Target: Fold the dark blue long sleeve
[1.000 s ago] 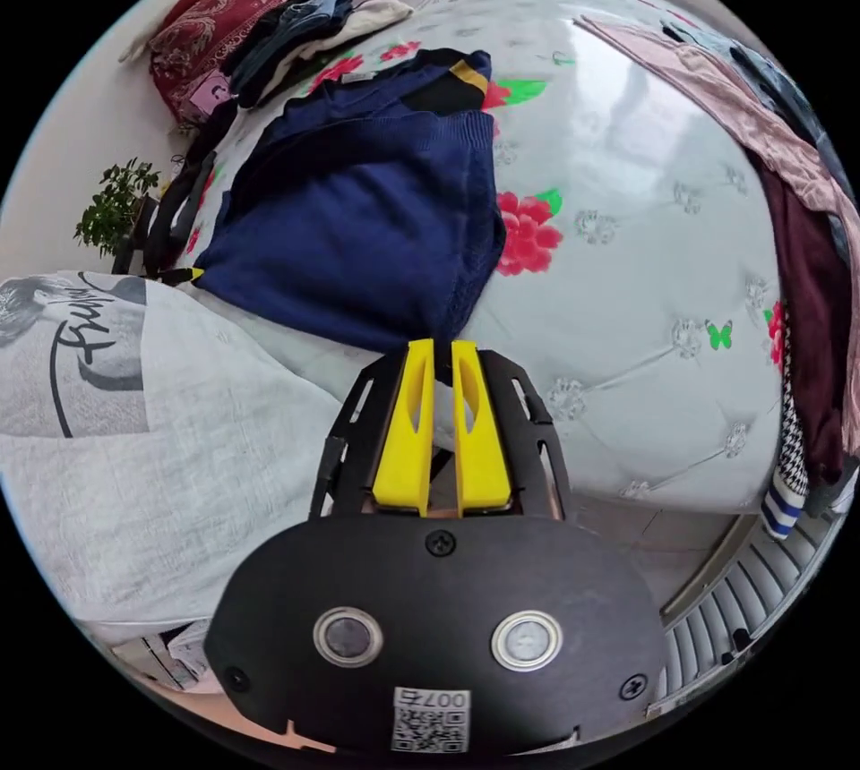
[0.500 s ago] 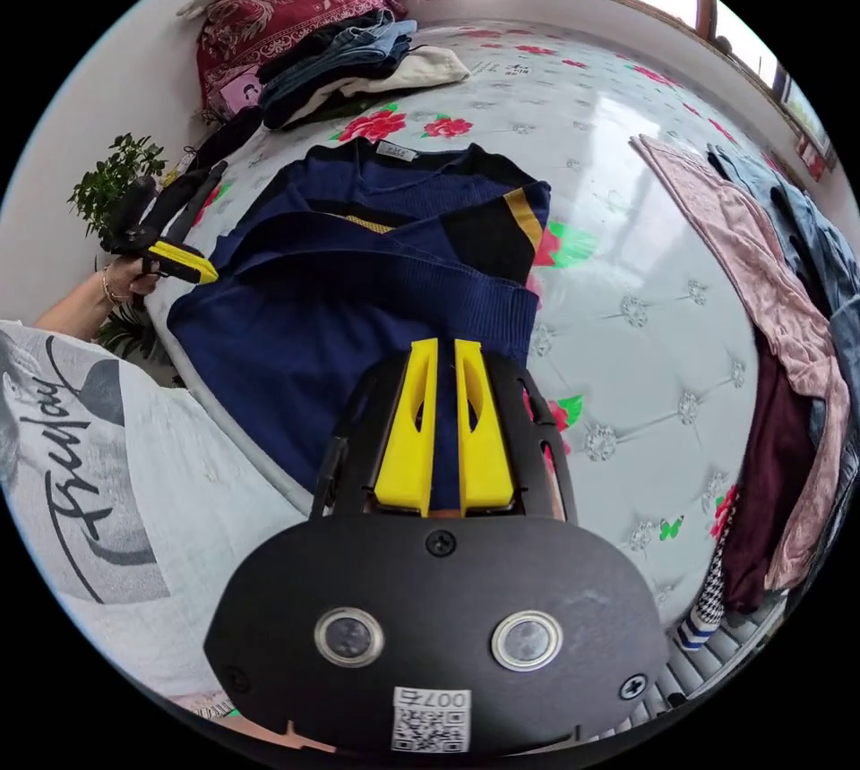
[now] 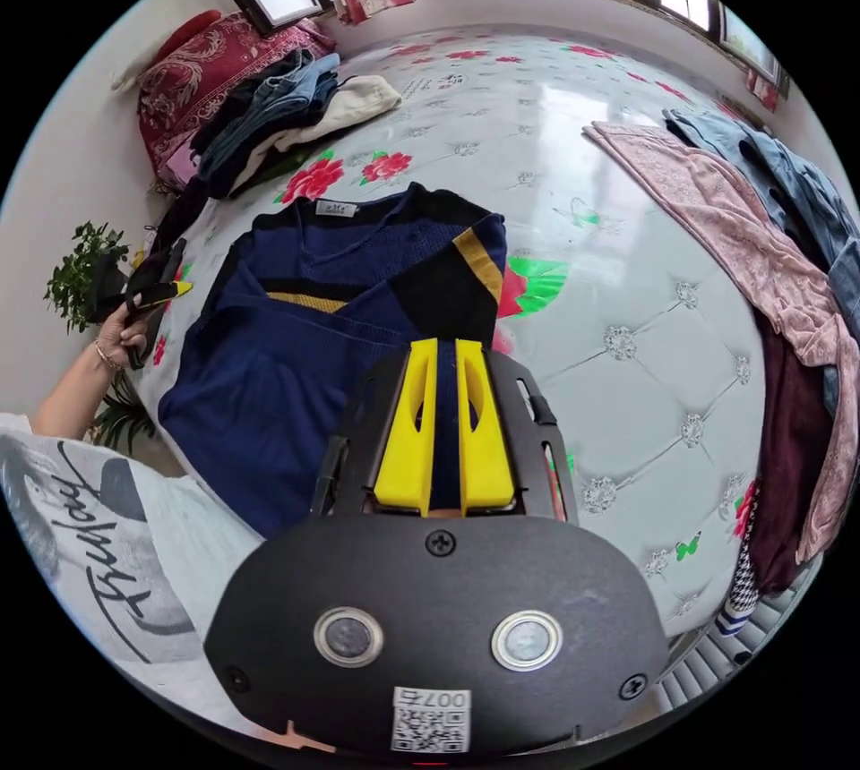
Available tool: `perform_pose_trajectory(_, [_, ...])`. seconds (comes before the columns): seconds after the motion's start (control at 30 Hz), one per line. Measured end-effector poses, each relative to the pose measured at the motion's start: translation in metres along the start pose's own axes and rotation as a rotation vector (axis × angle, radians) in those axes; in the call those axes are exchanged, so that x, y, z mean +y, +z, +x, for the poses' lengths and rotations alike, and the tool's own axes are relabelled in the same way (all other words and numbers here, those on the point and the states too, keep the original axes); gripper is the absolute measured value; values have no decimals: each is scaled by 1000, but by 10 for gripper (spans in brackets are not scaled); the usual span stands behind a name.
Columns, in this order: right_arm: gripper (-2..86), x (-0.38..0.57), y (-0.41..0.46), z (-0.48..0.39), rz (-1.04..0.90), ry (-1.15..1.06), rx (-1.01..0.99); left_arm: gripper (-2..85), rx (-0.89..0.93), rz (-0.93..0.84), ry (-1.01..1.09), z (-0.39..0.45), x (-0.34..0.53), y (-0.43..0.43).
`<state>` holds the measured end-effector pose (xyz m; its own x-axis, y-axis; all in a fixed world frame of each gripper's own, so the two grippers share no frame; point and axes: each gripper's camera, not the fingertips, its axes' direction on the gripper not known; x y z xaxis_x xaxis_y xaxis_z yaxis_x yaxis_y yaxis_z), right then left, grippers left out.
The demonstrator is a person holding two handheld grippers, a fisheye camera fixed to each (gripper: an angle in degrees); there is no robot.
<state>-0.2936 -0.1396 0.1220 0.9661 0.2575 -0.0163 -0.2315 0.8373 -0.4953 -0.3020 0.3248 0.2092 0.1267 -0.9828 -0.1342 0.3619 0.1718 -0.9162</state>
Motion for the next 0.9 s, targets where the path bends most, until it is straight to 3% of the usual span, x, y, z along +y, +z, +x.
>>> perform_pose_trajectory(0.1, [29,30,-8,-2,-16,-26,-6,-4,61,-171,184,36,20,34])
perform_pose_trajectory(0.17, [35,42,-9,0,-44,-16,-3,4,-34,-249,213,46,19,63])
perform_pose_trajectory(0.27, [50,54,-13,10,-55,29,-28,4,-135,-146,56,23,0,71])
perform_pose_trajectory(0.37, [63,65,-24,21,-68,60,-27,-1,-73,-5,-193,-16,-2,51])
perform_pose_trajectory(0.5, [84,98,-48,36,-104,66,28,30,-138,89,-244,-15,27,17])
perform_pose_trajectory(0.8, [93,162,-51,63,-269,132,-41,118,-287,-198,-190,51,134,12])
perform_pose_trajectory(0.9, [80,160,-55,62,-267,114,46,127,-403,-227,-186,72,138,30])
